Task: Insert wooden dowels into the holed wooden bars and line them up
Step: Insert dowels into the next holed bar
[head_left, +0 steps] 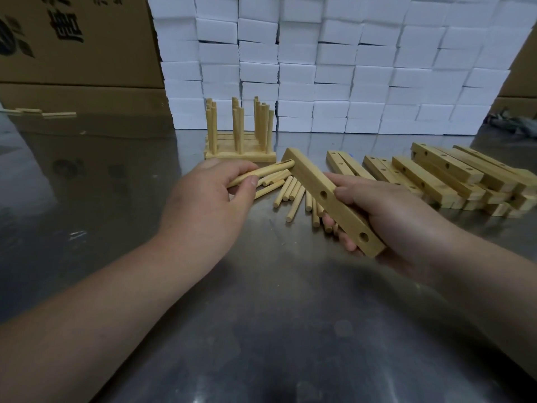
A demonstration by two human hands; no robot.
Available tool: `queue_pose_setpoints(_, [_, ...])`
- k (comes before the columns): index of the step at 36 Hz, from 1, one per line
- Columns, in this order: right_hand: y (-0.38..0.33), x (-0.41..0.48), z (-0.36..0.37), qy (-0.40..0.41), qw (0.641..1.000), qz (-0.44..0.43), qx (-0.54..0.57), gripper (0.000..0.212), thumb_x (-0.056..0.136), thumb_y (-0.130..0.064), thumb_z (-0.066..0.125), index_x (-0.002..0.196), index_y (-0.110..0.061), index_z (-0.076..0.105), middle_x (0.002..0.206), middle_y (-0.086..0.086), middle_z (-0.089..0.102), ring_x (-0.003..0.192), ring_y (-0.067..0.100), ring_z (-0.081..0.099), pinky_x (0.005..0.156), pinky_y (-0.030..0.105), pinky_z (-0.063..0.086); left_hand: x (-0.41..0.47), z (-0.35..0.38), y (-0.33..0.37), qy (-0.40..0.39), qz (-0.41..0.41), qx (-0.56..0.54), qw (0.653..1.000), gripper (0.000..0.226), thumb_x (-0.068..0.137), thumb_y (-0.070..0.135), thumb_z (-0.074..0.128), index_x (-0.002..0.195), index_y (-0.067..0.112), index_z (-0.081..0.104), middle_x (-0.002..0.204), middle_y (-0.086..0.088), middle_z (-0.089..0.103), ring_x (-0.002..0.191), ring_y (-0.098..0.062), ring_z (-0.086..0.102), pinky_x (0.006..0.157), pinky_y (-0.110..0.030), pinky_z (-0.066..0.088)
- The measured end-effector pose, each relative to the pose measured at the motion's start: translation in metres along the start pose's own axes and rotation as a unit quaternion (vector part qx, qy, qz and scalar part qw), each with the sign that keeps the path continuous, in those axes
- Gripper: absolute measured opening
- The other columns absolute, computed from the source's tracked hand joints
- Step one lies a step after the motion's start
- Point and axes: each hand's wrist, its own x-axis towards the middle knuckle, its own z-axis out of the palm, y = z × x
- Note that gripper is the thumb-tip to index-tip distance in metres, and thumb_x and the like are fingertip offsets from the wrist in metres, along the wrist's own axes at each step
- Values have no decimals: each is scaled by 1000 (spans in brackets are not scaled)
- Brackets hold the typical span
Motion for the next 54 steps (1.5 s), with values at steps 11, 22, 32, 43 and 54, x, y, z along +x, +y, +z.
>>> queue_pose_setpoints(11, [-4, 0, -2, 3, 996, -36, -78, 35, 91, -13, 41, 95, -44, 57, 69, 1, 67, 47, 17, 51, 44, 25, 45, -2, -5, 7, -15, 67, 74, 995, 24, 90, 23, 51, 108, 21, 67, 89, 10, 56, 81, -13, 50, 65, -29, 37])
queue_pose_setpoints(22, [-2, -6, 3, -36, 993, -48, -106, 32, 97, -27, 38, 99, -55, 53, 60, 1, 53, 50, 9, 47, 47, 22, 42, -3, -7, 9, -16, 102, 117, 988, 27, 91, 25, 52, 114, 21, 66, 73, 2, 48, 66, -18, 46, 52, -23, 32])
queue_pose_setpoints(32, [7, -2, -2, -41, 983, -63, -170, 33, 97, -30, 38, 102, -60, 52, 59, -2, 51, 51, 11, 48, 53, 26, 43, -4, -6, 12, -73, 114, 156, 979, 42, 93, 38, 32, 103, 17, 67, 71, -4, 54, 66, -24, 49, 53, -35, 39])
queue_pose_setpoints(43, [11, -2, 0, -21, 973, -60, -222, 41, 97, -29, 39, 124, -60, 34, 53, -8, 51, 49, 13, 48, 49, 24, 44, -5, -7, 9, -105, 40, 93, 989, 33, 90, 38, 37, 96, 26, 67, 59, 7, 51, 62, -9, 47, 53, -27, 33])
queue_pose_setpoints(54, [18, 1, 0, -14, 966, -68, -249, 45, 97, -33, 38, 135, -55, 31, 56, -8, 53, 44, 9, 49, 47, 23, 45, 1, 1, -2, -137, -138, -66, 979, 32, 93, 38, 46, 70, 29, 65, 37, 10, 32, 34, -5, 32, 35, -17, 22])
